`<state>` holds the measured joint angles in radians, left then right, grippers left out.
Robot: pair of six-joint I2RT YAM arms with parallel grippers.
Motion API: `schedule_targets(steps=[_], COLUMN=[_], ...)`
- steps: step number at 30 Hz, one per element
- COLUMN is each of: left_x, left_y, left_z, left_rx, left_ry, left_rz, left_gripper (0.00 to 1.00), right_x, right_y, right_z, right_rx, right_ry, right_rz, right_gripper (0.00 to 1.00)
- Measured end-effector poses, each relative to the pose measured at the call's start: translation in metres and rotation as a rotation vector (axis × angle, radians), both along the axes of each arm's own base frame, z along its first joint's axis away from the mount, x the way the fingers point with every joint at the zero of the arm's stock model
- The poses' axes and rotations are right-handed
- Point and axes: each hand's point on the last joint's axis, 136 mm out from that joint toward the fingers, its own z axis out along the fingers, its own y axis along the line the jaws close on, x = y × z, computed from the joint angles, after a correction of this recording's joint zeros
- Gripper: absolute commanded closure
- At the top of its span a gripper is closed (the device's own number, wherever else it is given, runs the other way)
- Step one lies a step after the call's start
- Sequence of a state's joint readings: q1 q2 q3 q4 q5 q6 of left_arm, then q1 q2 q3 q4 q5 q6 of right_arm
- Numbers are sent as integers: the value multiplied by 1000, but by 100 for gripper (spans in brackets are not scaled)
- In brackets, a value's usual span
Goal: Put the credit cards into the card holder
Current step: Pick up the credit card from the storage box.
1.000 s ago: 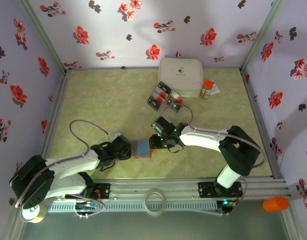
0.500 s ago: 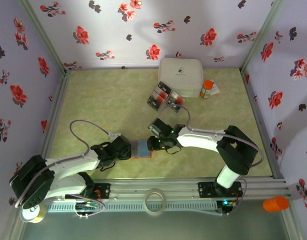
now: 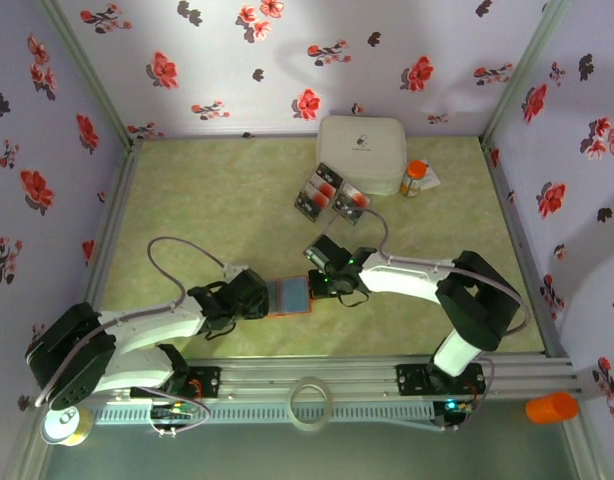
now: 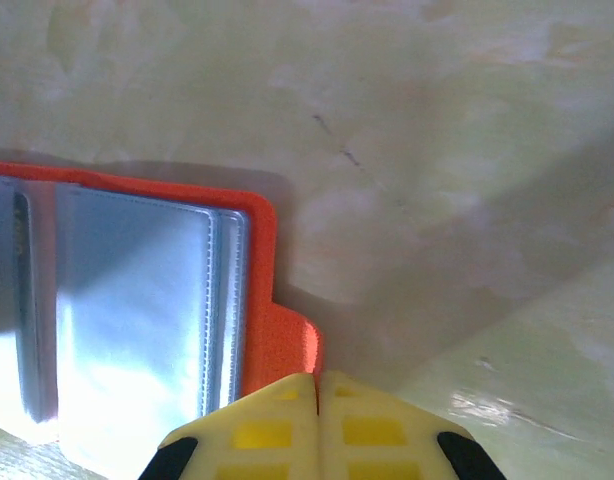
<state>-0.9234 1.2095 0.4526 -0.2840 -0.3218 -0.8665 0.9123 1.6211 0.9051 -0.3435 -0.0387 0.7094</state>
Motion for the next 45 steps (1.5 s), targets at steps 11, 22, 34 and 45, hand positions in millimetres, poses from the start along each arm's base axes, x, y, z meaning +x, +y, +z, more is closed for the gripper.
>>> schedule_targets(steps=[11,22,34,45], left_x=[3,5,7,7], left_y=[-11,-16,-19,-20], left_z=[-1,-1,-1,-1], left_rx=[11,7,4,3], left_ry=[-1,-5,-10,-11], left_rz=[-18,-23,-24,-25], left_gripper=[22,22,22,22], right_x=[-2,1,121,174], right_y=[-17,-28,-77,-73], right_z=[7,14,163,128], right_rx=[15,29,129,-87], right_ry=[-15,-17,-292,-212], right_rz=[-26,-52,-204,-53], right_gripper=[99,58,52,61])
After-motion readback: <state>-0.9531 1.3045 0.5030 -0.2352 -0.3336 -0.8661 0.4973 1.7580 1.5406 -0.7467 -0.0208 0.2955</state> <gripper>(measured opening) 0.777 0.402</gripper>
